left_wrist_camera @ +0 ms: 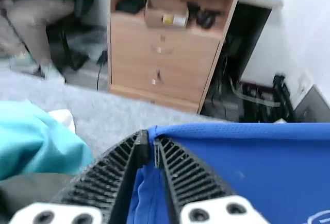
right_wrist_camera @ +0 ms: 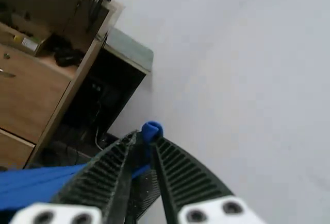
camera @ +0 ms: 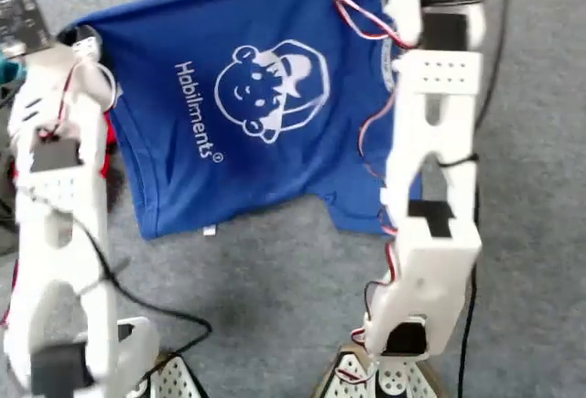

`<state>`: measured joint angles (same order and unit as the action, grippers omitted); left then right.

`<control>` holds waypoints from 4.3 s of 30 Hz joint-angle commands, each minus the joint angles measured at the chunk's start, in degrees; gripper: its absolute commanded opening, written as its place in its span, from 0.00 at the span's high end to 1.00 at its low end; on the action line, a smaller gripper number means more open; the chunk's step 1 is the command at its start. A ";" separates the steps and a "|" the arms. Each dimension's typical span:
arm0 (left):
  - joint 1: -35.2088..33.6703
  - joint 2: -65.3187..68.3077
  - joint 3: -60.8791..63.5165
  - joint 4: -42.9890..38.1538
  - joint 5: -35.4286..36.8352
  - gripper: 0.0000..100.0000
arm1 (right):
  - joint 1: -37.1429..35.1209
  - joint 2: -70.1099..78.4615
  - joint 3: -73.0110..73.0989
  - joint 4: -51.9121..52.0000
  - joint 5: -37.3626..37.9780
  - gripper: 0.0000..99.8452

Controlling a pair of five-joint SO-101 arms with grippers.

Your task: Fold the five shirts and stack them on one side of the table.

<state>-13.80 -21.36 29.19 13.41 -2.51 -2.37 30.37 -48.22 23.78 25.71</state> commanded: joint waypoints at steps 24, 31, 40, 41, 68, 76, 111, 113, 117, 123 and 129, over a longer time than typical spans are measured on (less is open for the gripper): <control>2.46 66.42 -82.81 53.89 -5.10 0.98 | 0.84 31.87 -36.35 35.60 3.78 1.00; 2.73 68.00 -83.08 61.19 -4.84 0.98 | 1.10 32.13 -38.37 48.18 6.95 1.00; 4.40 67.47 -76.40 64.62 -4.66 0.98 | 0.75 34.51 -43.91 66.99 7.82 1.00; 4.22 67.47 -75.60 64.62 -4.66 0.98 | 0.57 35.38 -46.20 69.63 9.05 1.00; 6.42 13.93 -2.29 35.87 -10.11 0.98 | 4.53 25.01 -42.51 78.68 11.78 1.00; 3.60 20.44 -4.84 34.81 -12.66 0.98 | 4.70 15.08 -22.64 78.68 13.10 1.00; 4.84 1.54 13.80 37.71 -13.54 0.98 | 10.86 -34.59 64.92 49.23 17.32 1.00; 3.25 1.45 13.19 37.63 -13.54 0.98 | 12.18 -36.44 66.42 48.35 17.41 1.00; 2.46 1.98 12.66 37.63 -13.71 0.98 | 12.53 -39.52 69.76 48.18 18.99 1.00; 2.46 1.98 16.88 35.43 -13.80 0.98 | 12.35 -40.84 76.09 44.92 19.43 1.00; 2.20 2.07 20.13 32.44 -13.54 0.98 | 10.42 -40.92 81.63 41.14 19.43 1.00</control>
<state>-10.81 -17.67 49.32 47.08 -16.48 9.23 -7.87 32.22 66.59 44.53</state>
